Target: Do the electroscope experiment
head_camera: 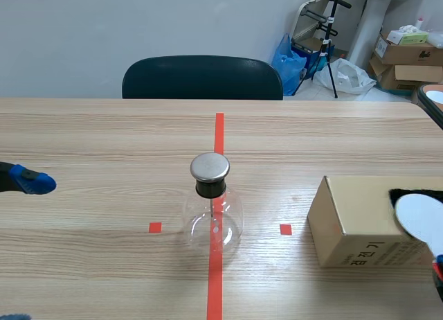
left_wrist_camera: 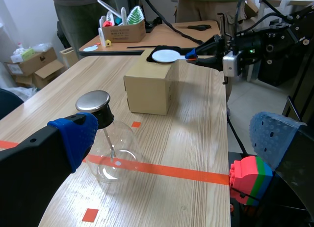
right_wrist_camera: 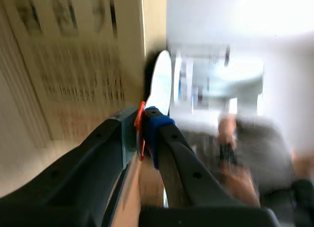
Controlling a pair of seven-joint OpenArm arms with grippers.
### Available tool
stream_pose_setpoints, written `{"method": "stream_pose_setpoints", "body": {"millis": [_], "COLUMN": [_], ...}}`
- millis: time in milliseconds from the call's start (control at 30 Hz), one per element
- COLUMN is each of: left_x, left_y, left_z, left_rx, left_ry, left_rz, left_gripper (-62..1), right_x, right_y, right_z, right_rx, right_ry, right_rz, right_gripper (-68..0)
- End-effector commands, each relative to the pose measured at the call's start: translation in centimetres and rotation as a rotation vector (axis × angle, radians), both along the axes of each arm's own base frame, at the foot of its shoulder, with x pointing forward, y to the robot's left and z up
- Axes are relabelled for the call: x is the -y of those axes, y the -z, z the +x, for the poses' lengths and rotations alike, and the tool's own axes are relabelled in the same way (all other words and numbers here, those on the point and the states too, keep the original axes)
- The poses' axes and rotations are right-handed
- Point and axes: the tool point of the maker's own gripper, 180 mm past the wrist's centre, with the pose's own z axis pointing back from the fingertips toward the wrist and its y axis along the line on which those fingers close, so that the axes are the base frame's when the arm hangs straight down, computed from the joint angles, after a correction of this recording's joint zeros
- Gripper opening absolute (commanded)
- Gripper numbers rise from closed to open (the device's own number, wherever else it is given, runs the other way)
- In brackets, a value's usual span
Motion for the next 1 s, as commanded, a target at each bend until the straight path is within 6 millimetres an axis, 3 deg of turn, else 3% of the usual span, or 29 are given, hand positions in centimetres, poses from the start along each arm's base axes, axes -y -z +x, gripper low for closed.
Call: {"method": "stream_pose_setpoints", "body": {"millis": [0, 33, 133, 200, 333, 367, 500, 533, 633, 667, 700, 800, 833, 867, 967], "left_x": [0.2, 0.2, 0.2, 0.2, 0.2, 0.2, 0.2, 0.2, 0.2, 0.2, 0.2, 0.2, 0.2, 0.2, 0.2], "left_y": [-0.6, -0.6, -0.6, -0.6, -0.6, -0.6, -0.6, -0.6, -0.6, -0.6, -0.6, -0.6, -0.6, -0.6, -0.6], "left_z": [0.1, 0.1, 0.1, 0.1, 0.1, 0.1, 0.1, 0.1, 0.1, 0.1, 0.1, 0.1, 0.1, 0.1, 0.1], "left_rx": [0.009, 0.009, 0.009, 0.009, 0.009, 0.009, 0.009, 0.009, 0.009, 0.009, 0.009, 0.009, 0.009, 0.009, 0.009], "left_ry": [0.0, 0.0, 0.0, 0.0, 0.0, 0.0, -0.001, -0.001, 0.0, 0.0, 0.0, 0.0, 0.0, 0.0, 0.0], "left_rz": [-0.028, -0.028, -0.028, -0.029, -0.029, -0.029, -0.029, -0.029, -0.028, -0.028, -0.028, -0.028, -0.029, -0.028, -0.027], "left_gripper": [1.4, 1.4, 1.4, 1.4, 1.4, 1.4, 1.4, 1.4, 1.4, 1.4, 1.4, 1.4, 1.4, 1.4, 1.4], "right_x": [1.8, 1.8, -1.3, -2.1, 1.9, 1.6, -2.9, -2.7, 1.5, 1.9, 1.4, -2.8, -3.2, -2.8, 1.5], "right_y": [-1.4, -1.3, -1.2, -1.1, -1.3, -1.4, -1.2, -1.3, -1.4, -1.3, -1.1, -0.9, -0.9, -0.9, -1.1], "right_z": [0.3, 0.3, 0.3, 0.1, 0.3, 0.3, -0.1, 0.0, 0.2, 0.1, 0.1, -0.3, -0.4, -0.5, -0.6], "right_rx": [0.06, 0.057, 0.053, 0.053, 0.06, 0.058, 0.049, 0.053, 0.056, 0.051, 0.044, 0.034, 0.034, 0.033, 0.034], "right_ry": [0.071, 0.07, -0.11, -0.145, 0.078, 0.052, -0.214, -0.195, 0.046, 0.067, 0.031, -0.203, -0.228, -0.199, 0.02], "right_rz": [-0.054, -0.062, -0.047, -0.037, -0.059, -0.063, -0.041, -0.037, -0.063, -0.072, -0.078, -0.052, -0.047, -0.045, -0.079], "right_gripper": [-65.8, -65.8, -65.8, -65.8, -65.8, -65.8, -65.8, -65.8, -65.8, -65.8, -65.8, -65.8, -65.8, -65.8, -65.8]}}
